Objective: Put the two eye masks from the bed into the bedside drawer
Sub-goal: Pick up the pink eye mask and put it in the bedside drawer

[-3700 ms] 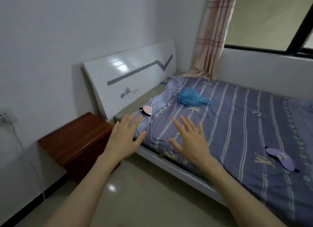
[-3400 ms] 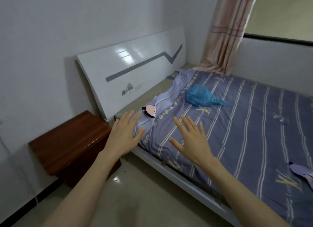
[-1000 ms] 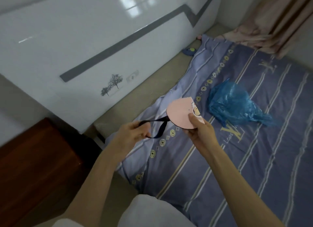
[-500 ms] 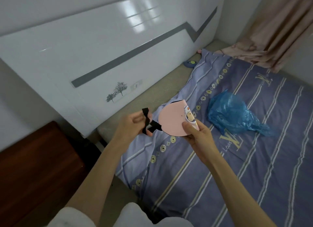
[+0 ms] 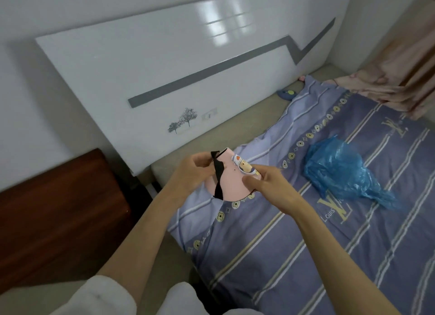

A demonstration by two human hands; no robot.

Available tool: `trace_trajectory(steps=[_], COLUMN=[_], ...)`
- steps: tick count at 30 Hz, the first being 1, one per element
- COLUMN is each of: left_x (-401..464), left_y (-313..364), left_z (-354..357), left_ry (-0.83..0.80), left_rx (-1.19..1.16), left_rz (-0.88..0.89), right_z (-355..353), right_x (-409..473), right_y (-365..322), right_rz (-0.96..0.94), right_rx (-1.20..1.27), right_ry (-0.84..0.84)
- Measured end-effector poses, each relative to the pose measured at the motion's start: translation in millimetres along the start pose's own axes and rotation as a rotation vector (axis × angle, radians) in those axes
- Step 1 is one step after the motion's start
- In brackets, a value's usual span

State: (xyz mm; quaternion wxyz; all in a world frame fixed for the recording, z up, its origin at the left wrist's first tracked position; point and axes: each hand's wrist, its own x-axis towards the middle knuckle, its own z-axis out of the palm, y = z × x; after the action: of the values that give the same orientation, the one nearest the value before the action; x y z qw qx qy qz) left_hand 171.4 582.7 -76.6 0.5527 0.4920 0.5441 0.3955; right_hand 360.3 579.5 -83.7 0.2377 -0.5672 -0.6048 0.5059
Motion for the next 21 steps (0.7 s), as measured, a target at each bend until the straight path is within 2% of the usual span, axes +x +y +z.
trace_trajectory(steps=[6, 13, 15, 19, 21], left_x=[-30.8, -87.1, -107.7, -144.6, -162.9], left_y=[-19.6, -46.1, -55.7, -75.7, -87.0], left_z=[-33.3, -97.2, -121.5, -175.1, -203.6], left_ry=[0.202, 0.226, 0.27, 0.356, 0.348], left_rx=[0.037, 0.028, 0.037, -0.011, -0.05], left_rz=[-0.039, -0.043, -0.048, -0.1, -0.109], right_z=[39.2, 115.2, 143.7, 202.0, 237.6], right_x=[17.7, 23.7, 20.7, 12.5, 8.2], right_y=[-19.2, -50.2, -61.1, -79.7, -87.1], right_rz=[-0.029, -0.022, -0.042, 0.018, 0.005], right_rx=[-0.169, -0.272, -0.231, 0.01, 0.026], right_ry=[-0.262, -0.476, -0.486, -0.341, -0.303])
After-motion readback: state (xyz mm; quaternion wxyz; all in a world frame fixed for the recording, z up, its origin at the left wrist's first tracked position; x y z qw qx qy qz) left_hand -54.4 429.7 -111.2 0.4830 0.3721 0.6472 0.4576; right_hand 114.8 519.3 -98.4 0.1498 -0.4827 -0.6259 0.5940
